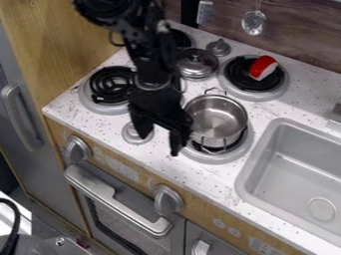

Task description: Move the silver pot to the left lower burner

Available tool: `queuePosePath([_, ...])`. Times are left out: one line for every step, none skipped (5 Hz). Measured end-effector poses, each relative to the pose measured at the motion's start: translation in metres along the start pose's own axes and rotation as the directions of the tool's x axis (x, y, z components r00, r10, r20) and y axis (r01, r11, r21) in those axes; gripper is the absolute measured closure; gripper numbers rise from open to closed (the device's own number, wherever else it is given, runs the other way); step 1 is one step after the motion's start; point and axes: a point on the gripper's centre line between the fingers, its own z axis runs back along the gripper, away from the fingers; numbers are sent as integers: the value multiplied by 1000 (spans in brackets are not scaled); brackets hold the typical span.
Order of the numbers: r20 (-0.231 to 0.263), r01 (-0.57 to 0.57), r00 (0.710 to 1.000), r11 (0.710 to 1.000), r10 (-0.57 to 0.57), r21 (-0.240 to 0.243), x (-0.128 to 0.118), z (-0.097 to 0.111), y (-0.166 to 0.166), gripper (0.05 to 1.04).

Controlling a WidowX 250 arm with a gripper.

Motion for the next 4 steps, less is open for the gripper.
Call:
queuePosePath([38, 35, 999, 999, -35, 8, 17, 10, -17, 85])
queuePosePath([93, 85, 992, 996, -85, 6, 38, 20, -38, 85])
queuePosePath([130, 120, 984, 993, -119, 1, 68, 19, -61, 85])
queuePosePath([123, 147, 982, 989, -145, -8, 96, 0, -77, 85])
